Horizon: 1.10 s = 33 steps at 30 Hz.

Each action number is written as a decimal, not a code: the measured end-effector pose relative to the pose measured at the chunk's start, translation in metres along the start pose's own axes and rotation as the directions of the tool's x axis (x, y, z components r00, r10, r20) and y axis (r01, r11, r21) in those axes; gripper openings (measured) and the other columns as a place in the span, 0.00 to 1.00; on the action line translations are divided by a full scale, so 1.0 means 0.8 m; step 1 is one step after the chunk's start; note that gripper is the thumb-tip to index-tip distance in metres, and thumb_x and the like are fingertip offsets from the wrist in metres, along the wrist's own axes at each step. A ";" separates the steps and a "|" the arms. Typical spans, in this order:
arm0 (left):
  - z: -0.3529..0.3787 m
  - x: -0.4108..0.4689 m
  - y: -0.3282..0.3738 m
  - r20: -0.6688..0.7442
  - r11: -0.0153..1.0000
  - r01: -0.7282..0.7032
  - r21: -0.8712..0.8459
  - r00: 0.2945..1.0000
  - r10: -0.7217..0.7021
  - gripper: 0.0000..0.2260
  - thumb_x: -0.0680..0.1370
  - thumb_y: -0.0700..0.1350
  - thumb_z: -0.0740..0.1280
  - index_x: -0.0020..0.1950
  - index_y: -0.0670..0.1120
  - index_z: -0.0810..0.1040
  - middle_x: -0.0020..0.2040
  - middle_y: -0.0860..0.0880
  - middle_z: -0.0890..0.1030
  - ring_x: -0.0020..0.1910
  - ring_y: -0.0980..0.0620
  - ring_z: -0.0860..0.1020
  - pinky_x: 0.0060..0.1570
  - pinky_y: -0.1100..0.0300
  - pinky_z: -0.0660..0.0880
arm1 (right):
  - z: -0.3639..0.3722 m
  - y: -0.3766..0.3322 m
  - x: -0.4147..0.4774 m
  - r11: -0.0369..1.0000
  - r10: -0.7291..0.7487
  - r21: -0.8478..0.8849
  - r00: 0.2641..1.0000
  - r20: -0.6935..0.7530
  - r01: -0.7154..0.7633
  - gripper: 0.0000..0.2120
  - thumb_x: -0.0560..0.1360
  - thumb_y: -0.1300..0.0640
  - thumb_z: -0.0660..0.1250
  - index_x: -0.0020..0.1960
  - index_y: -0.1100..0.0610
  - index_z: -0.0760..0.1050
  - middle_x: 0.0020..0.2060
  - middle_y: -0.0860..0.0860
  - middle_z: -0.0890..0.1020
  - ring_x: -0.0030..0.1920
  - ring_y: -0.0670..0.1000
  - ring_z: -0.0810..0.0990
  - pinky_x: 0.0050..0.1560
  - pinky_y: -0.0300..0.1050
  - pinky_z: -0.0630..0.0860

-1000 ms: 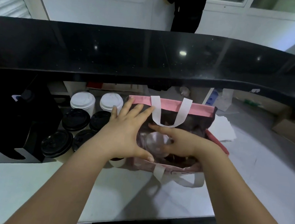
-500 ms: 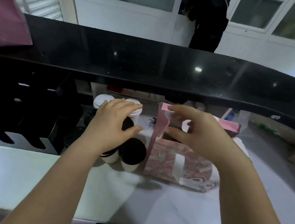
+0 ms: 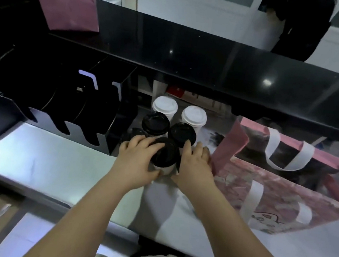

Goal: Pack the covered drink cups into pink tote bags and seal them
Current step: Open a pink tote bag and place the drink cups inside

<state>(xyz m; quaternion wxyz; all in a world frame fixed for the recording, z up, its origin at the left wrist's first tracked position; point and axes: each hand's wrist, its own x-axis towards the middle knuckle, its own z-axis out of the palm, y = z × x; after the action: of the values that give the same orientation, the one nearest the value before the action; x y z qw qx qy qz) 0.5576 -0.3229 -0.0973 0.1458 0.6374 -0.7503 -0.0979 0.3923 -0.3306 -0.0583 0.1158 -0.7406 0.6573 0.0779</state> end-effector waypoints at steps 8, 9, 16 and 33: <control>0.004 0.010 -0.004 -0.019 0.998 -0.051 0.035 0.998 0.051 0.35 0.69 0.64 0.69 0.74 0.59 0.65 0.76 0.53 0.64 0.75 0.47 0.56 0.69 0.45 0.56 | -0.003 -0.002 -0.002 0.996 0.014 -0.092 0.998 0.054 -0.009 0.25 0.74 0.59 0.65 0.68 0.58 0.60 0.64 0.60 0.66 0.66 0.62 0.65 0.64 0.53 0.67; 0.002 0.014 -0.006 -0.017 0.998 -0.054 0.032 0.998 0.055 0.35 0.69 0.65 0.69 0.74 0.59 0.65 0.76 0.53 0.64 0.76 0.47 0.55 0.69 0.45 0.55 | -0.009 -0.002 -0.006 0.997 0.001 -0.073 0.998 0.055 0.003 0.24 0.73 0.59 0.66 0.67 0.58 0.62 0.63 0.59 0.66 0.65 0.62 0.66 0.63 0.53 0.69; -0.031 0.048 -0.015 -0.081 0.996 -0.088 -0.033 0.993 0.086 0.31 0.72 0.66 0.66 0.73 0.59 0.67 0.75 0.54 0.66 0.75 0.50 0.56 0.70 0.45 0.55 | -0.068 -0.002 -0.033 0.998 -0.064 0.007 0.990 -0.129 0.065 0.29 0.71 0.59 0.66 0.70 0.53 0.61 0.62 0.56 0.67 0.62 0.59 0.66 0.61 0.52 0.66; -0.134 0.164 0.051 -0.142 0.921 -0.390 -0.011 0.912 0.385 0.29 0.75 0.64 0.65 0.75 0.58 0.66 0.75 0.52 0.66 0.75 0.48 0.57 0.71 0.44 0.54 | -0.191 0.064 -0.030 0.919 0.080 0.391 0.944 -0.320 0.055 0.43 0.64 0.44 0.79 0.74 0.42 0.62 0.70 0.46 0.69 0.69 0.49 0.67 0.63 0.44 0.67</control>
<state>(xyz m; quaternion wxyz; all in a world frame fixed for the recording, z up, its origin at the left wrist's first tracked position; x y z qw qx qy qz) 0.5374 -0.4411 0.0289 0.2260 0.4783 -0.8478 -0.0375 0.3332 -0.3554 0.0913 0.1504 -0.7003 0.6741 -0.1802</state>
